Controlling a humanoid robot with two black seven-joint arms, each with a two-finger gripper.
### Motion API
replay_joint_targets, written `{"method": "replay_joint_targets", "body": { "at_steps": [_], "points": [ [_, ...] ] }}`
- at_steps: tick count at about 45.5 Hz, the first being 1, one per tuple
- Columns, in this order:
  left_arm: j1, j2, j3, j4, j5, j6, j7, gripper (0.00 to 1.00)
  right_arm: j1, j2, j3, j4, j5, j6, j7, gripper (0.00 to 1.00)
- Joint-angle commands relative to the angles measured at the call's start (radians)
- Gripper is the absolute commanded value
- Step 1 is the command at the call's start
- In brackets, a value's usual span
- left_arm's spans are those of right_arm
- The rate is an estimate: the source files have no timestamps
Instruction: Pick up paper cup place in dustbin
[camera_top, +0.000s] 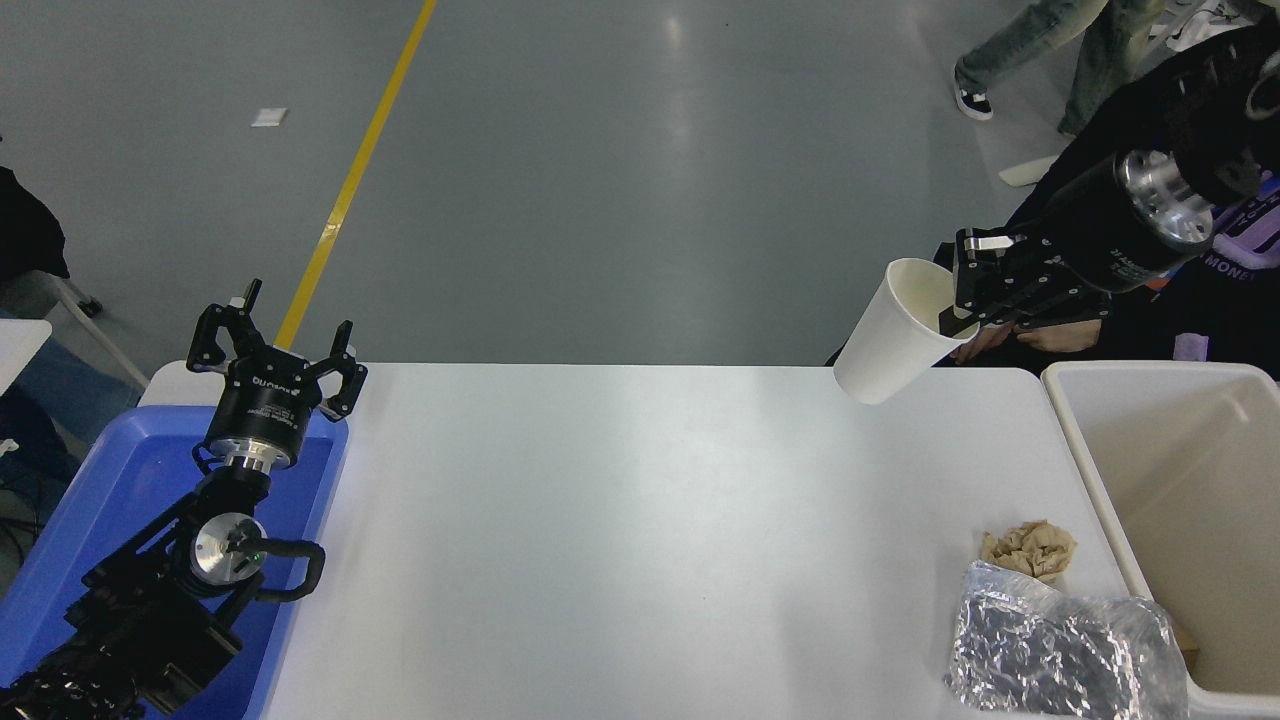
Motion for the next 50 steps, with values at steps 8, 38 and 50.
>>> {"method": "replay_joint_targets", "body": {
  "at_steps": [8, 38, 50],
  "points": [
    [0.000, 0.000, 0.000, 0.000, 0.000, 0.000, 0.000, 0.98, 0.104, 0.000, -0.051, 0.028, 0.004, 0.004, -0.003, 0.00],
    [0.000, 0.001, -0.001, 0.000, -0.001, 0.000, 0.000, 0.98, 0.086, -0.103, -0.228, -0.003, -0.010, 0.004, -0.009, 0.00],
    [0.002, 0.001, -0.001, 0.000, -0.001, 0.000, -0.002, 0.98, 0.012, -0.281, -0.318, -0.054, -0.011, 0.004, -0.009, 0.00]
  ]
}}
